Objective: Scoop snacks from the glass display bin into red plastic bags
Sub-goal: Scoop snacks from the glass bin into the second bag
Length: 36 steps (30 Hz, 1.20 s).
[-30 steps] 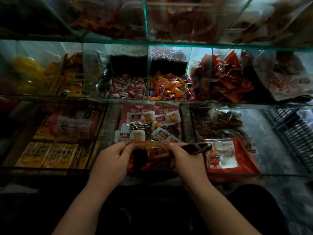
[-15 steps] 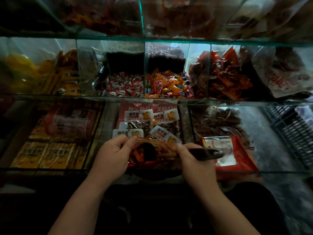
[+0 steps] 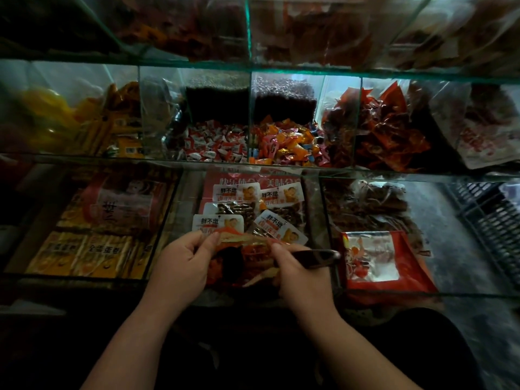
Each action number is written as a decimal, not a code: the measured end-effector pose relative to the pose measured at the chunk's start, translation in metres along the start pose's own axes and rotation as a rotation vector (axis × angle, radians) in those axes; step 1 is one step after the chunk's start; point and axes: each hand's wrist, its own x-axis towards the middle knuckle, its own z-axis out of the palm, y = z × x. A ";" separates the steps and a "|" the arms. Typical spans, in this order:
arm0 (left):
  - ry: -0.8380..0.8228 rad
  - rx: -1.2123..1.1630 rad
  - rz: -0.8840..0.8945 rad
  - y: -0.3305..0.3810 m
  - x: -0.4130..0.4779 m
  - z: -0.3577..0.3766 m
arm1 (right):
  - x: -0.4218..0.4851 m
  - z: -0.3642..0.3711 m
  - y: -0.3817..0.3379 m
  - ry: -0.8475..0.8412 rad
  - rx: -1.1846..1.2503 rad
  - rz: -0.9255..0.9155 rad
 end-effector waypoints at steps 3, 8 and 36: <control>0.042 0.031 -0.009 -0.003 0.003 -0.003 | -0.003 -0.014 -0.003 0.076 0.073 0.050; 0.070 0.076 -0.034 -0.004 0.003 -0.005 | 0.002 -0.033 -0.009 0.155 0.302 0.173; 0.188 0.016 -0.113 0.006 -0.003 -0.002 | -0.006 -0.056 -0.006 0.174 0.422 0.228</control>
